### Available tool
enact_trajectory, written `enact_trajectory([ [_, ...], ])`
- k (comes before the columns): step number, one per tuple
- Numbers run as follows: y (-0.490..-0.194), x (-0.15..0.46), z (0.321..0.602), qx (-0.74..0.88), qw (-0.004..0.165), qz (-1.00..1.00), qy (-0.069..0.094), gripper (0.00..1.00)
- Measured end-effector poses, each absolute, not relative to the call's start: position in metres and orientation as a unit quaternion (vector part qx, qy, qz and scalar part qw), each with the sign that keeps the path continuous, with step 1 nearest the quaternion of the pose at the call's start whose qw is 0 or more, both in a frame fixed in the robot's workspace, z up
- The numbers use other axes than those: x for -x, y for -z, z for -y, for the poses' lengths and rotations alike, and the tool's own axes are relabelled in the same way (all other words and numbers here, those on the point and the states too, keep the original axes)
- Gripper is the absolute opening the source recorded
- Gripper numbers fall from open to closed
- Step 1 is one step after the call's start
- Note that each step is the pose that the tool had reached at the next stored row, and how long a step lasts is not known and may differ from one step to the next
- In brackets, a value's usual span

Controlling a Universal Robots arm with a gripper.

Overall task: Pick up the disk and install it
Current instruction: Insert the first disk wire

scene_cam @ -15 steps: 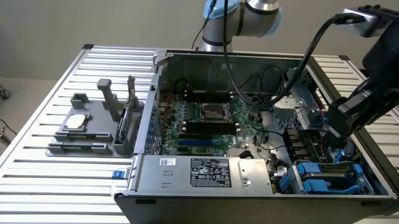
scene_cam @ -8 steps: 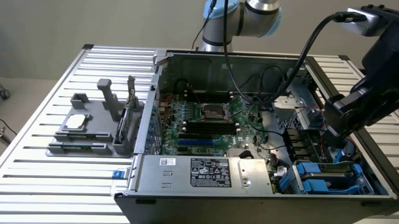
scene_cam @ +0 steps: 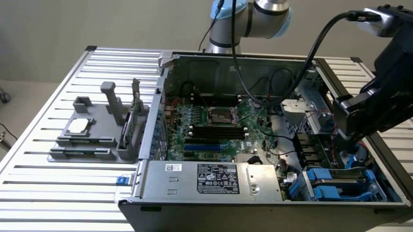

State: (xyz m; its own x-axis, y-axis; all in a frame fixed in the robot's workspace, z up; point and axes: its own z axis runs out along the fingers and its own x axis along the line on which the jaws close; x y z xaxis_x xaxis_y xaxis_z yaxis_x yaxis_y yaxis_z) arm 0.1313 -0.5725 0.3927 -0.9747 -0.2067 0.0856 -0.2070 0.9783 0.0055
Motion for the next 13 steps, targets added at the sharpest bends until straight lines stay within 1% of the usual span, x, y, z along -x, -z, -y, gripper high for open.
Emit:
enact_trajectory([
  [10, -0.3916, -0.1314, 0.5725, -0.036, 0.042, 0.998, 0.002, 0.18],
  [13, -0.3909, -0.1313, 0.5725, -0.021, 0.040, 0.999, 0.003, 0.18],
])
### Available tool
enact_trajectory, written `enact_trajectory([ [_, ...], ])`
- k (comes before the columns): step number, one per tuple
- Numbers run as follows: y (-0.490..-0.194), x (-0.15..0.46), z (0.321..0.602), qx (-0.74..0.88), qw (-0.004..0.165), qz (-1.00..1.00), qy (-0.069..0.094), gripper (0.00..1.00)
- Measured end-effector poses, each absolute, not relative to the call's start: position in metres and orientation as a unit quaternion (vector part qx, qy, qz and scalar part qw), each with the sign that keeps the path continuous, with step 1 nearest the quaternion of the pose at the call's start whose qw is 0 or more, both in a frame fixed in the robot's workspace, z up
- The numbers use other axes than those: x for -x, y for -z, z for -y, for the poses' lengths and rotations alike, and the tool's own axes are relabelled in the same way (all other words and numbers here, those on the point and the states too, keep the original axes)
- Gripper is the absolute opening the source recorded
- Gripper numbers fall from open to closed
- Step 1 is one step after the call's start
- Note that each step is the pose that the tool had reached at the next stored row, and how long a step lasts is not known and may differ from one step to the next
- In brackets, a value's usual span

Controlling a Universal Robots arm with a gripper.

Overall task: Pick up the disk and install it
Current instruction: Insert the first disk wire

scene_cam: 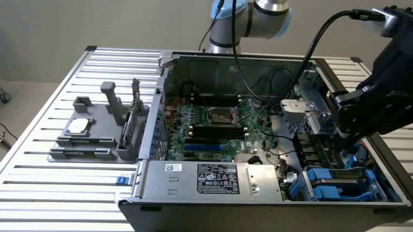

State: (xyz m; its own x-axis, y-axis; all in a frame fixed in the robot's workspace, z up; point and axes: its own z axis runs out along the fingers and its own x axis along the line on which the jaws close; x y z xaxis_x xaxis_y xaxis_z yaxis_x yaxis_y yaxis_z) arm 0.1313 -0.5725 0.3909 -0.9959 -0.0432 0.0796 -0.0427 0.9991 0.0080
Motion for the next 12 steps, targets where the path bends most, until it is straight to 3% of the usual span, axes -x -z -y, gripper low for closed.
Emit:
enact_trajectory([
  [12, -0.3902, -0.1316, 0.5725, 0.012, -0.001, 1.000, 0.006, 0.18],
])
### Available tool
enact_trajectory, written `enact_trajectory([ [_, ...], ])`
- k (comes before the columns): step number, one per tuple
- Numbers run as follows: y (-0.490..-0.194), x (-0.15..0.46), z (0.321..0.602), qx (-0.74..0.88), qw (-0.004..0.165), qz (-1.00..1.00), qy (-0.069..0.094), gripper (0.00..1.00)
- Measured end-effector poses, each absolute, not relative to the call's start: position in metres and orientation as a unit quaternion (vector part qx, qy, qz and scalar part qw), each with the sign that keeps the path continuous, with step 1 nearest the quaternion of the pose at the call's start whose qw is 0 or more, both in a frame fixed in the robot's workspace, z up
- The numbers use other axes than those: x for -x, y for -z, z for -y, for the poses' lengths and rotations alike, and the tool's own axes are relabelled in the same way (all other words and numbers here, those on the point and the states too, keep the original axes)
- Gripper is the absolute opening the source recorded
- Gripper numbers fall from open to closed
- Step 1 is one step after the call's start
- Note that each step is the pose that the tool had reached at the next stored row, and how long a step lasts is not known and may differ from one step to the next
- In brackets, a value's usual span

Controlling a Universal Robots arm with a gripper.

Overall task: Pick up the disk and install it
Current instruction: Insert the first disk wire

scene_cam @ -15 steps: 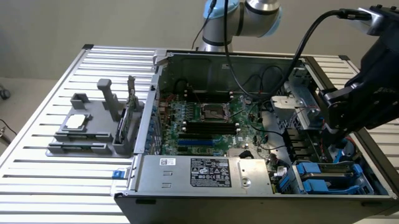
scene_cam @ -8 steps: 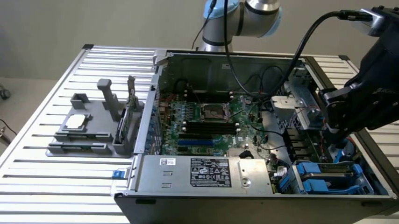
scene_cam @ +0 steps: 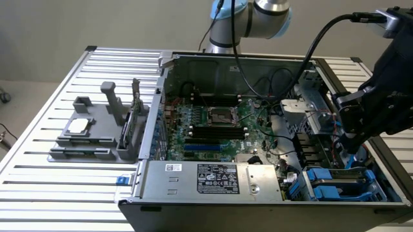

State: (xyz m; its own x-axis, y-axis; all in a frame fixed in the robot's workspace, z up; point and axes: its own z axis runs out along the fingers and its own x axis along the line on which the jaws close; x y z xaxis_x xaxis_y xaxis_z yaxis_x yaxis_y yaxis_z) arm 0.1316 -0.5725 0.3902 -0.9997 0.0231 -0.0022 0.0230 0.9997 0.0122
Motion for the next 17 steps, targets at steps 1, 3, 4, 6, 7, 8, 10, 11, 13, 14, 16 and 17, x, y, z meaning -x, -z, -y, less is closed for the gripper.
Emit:
enact_trajectory([
  [1, -0.390, -0.132, 0.573, -0.014, 0.003, -1.000, -0.006, 0.18],
  [3, -0.390, -0.132, 0.573, -0.017, 0.006, -1.000, -0.006, 0.18],
  [4, -0.390, -0.133, 0.572, -0.019, 0.007, -1.000, -0.006, 0.18],
  [6, -0.390, -0.134, 0.573, -0.021, 0.008, -1.000, -0.006, 0.18],
  [7, -0.390, -0.135, 0.573, -0.023, 0.009, -1.000, -0.006, 0.18],
  [8, -0.390, -0.137, 0.573, -0.023, 0.009, -1.000, -0.006, 0.18],
  [10, -0.390, -0.140, 0.573, -0.024, 0.009, -1.000, -0.006, 0.18],
  [11, -0.390, -0.143, 0.573, -0.024, 0.009, -1.000, -0.006, 0.18],
  [13, -0.390, -0.148, 0.573, -0.025, 0.009, -1.000, -0.006, 0.18],
  [14, -0.390, -0.151, 0.573, -0.025, 0.009, -1.000, -0.006, 0.18],
  [16, -0.391, -0.157, 0.573, -0.025, 0.009, -1.000, -0.006, 0.18],
  [17, -0.391, -0.159, 0.573, -0.025, 0.009, -1.000, -0.006, 0.18],
])
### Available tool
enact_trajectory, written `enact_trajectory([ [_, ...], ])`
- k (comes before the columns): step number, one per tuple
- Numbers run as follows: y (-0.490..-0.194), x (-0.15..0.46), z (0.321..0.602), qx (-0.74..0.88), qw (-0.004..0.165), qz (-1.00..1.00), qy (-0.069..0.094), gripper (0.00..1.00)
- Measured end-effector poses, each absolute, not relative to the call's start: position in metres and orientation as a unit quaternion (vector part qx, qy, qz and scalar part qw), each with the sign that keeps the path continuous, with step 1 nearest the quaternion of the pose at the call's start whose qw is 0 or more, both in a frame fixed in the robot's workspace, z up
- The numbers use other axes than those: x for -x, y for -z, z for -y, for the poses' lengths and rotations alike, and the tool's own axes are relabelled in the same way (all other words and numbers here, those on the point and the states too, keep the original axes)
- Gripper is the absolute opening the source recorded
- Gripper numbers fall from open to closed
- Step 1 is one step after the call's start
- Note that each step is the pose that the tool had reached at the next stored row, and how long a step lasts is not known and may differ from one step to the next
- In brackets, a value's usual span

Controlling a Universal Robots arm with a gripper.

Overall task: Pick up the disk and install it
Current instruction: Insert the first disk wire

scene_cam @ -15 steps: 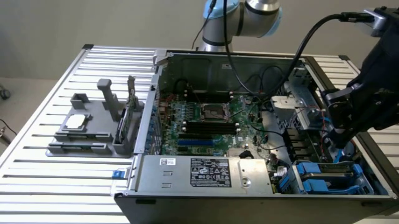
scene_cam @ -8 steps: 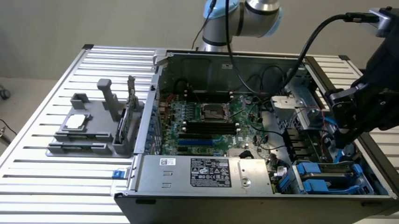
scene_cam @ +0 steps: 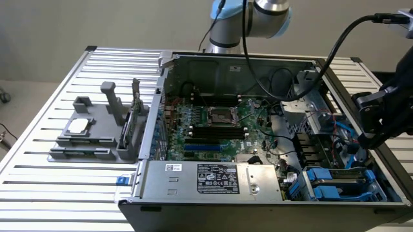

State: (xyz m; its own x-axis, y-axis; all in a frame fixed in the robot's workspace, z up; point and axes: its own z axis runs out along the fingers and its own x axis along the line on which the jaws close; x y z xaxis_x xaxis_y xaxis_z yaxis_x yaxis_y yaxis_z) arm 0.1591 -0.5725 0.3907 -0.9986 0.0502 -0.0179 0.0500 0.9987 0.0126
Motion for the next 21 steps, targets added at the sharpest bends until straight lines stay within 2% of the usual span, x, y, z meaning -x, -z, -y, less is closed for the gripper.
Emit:
enact_trajectory([
  [21, -0.3901, -0.1639, 0.5726, -0.101, 0.010, -0.995, -0.005, 0.18],
])
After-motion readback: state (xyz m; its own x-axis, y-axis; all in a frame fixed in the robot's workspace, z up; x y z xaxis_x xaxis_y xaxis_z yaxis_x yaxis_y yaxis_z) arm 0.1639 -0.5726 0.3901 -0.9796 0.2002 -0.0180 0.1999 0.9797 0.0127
